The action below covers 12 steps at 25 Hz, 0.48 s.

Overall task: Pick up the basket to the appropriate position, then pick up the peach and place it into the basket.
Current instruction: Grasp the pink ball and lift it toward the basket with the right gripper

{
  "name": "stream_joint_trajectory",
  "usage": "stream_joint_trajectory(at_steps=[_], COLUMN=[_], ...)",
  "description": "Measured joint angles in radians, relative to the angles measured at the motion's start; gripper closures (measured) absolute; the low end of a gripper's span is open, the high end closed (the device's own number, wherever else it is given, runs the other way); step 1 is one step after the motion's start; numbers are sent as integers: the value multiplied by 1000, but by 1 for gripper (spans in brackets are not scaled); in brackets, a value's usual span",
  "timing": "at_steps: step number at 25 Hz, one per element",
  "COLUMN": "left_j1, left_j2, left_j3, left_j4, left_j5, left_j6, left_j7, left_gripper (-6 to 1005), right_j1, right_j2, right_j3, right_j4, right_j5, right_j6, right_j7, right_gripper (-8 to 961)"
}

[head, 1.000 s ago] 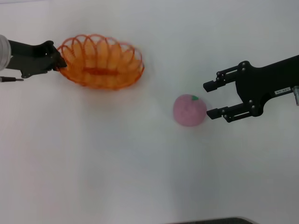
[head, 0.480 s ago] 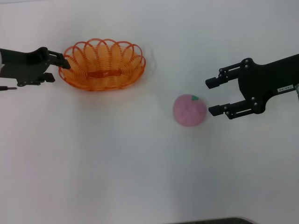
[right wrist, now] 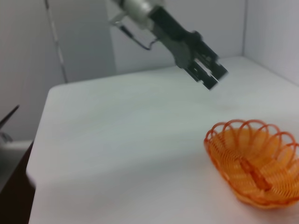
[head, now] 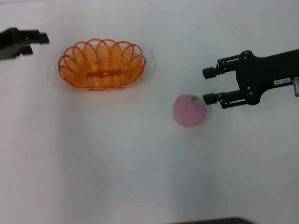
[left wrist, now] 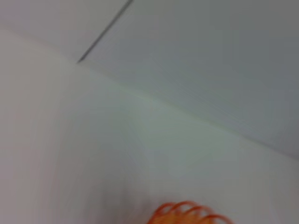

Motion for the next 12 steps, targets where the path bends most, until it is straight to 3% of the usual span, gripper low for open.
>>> stream_joint_trajectory(at_steps=[5, 9, 12], left_j1=[64, 95, 123], left_j2=[23, 41, 37], left_j3=[-124, -205, -225], left_j4=[12, -53, -71], left_j5=[-215, -378, -413], left_j6=[127, 318, 421], left_j7=[316, 638, 835], left_gripper=[343, 332, 323], right_j1=[-5, -8, -4], right_j2=[5, -6, -6], right_j3=[24, 33, 35], right_j4=[3, 23, 26], right_j5=[75, 138, 148], right_j6=[0, -1, 2], right_j7=[68, 139, 188], right_gripper=[268, 267, 267])
